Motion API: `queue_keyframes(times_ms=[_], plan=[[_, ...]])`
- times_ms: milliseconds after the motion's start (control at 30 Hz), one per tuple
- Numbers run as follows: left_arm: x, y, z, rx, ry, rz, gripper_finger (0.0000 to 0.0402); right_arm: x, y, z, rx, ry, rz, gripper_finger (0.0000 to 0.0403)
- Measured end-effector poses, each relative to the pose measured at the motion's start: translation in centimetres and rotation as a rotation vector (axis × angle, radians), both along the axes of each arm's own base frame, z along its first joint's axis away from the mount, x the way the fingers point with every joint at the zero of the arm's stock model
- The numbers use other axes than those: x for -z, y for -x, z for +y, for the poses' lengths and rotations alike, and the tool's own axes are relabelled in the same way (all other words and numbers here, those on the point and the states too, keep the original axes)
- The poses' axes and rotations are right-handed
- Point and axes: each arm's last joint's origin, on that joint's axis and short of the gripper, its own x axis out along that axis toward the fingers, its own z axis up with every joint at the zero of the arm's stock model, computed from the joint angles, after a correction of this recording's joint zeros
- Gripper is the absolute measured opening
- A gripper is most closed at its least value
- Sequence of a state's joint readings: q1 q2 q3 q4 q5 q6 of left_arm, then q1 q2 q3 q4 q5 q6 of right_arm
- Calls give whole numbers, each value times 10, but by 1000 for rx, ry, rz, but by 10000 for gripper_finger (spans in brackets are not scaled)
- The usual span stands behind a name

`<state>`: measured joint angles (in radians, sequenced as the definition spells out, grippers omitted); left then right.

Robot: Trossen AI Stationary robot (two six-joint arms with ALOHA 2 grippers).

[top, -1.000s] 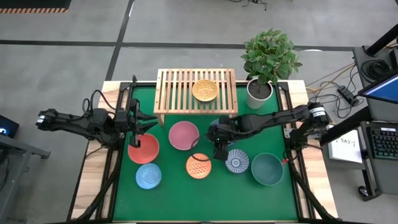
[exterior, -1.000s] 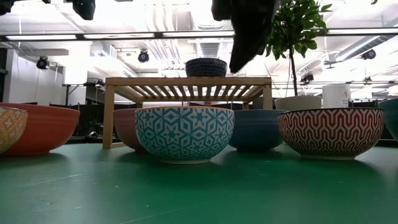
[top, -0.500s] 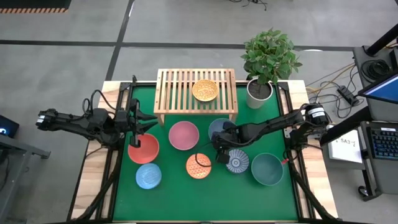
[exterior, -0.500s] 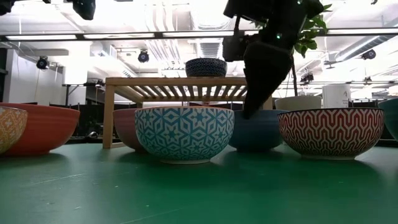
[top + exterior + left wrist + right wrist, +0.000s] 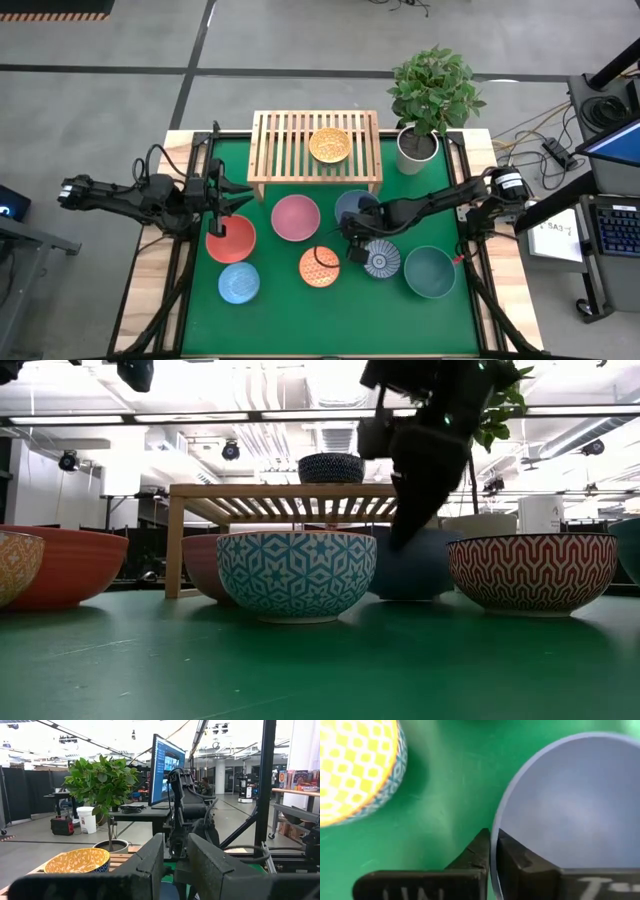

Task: Place and stack bowls onto a shelf
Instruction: Put the blue bowl on the shelf

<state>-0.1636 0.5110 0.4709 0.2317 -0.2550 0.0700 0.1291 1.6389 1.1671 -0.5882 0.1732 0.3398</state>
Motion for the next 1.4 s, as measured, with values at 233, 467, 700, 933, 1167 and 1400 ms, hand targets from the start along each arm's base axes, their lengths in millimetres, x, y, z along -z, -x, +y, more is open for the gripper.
queue_keyframes(times_ms=[233,467,700,933,1167,1400], plan=[[0,0,0,0,0,-2,73,-52,-6,8,-39,17,42,9],[0,0,0,0,0,-2,73,-117,-13,26,-122,16,-85,9],[-1,0,0,0,1,-8,73,-159,-18,38,-241,51,-247,9],[-2,1,0,0,3,-19,73,-173,-29,38,-356,138,-404,9],[-8,9,1,24,24,-82,73,-183,-41,31,-434,253,-547,9],[-17,28,-2,206,24,-177,64,-177,-61,15,-447,354,-604,9]])
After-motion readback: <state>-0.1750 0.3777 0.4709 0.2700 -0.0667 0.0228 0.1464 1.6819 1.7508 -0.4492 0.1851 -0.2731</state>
